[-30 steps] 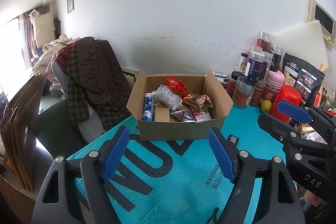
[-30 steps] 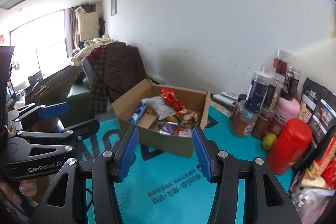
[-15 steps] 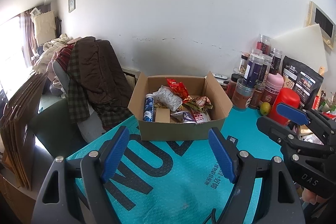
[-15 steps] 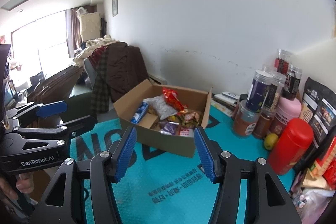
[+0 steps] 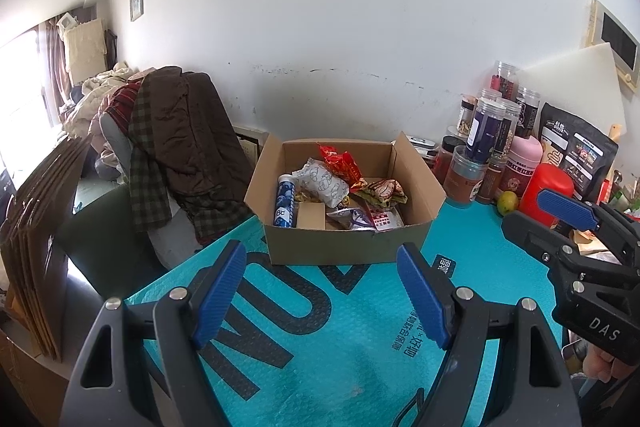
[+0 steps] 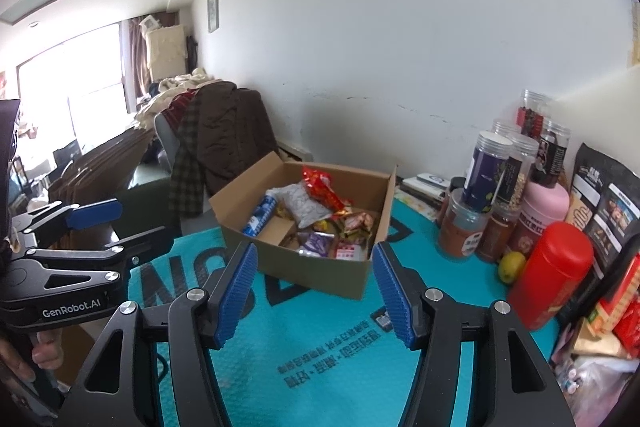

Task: Organize snacks

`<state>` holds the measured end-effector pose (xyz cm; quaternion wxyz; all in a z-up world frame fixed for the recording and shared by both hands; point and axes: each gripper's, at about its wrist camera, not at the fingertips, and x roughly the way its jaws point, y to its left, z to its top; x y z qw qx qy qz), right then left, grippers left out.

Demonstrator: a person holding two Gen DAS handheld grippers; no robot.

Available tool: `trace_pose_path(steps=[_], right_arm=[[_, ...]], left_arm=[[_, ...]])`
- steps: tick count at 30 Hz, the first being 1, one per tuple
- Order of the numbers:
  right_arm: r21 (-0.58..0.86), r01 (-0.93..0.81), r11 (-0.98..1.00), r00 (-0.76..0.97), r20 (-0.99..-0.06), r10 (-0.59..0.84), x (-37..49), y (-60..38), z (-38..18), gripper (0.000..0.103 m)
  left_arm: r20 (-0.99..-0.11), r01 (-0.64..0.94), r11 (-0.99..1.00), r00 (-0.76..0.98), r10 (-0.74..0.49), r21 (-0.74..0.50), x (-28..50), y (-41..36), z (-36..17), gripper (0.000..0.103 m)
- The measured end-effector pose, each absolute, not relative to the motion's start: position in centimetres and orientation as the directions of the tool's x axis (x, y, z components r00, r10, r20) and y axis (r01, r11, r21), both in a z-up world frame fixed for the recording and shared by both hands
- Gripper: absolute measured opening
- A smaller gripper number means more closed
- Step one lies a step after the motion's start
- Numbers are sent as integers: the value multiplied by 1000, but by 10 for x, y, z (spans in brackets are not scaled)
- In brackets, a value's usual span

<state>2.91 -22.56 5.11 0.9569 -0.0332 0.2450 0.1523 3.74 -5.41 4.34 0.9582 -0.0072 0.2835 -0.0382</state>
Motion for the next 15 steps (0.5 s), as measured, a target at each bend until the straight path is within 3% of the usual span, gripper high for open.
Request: trace_pose_path(steps=[11,15], right_arm=[[4,-308,951,835,-477,273,27,-226,52,61],[9,-310,951,834,-478,277,28,-226,52,65]], left_arm=[[-549,81,996,831,-84,-29,37,-57,43,78],[-562,84,996,822,-91,-38,39,-55,40,78]])
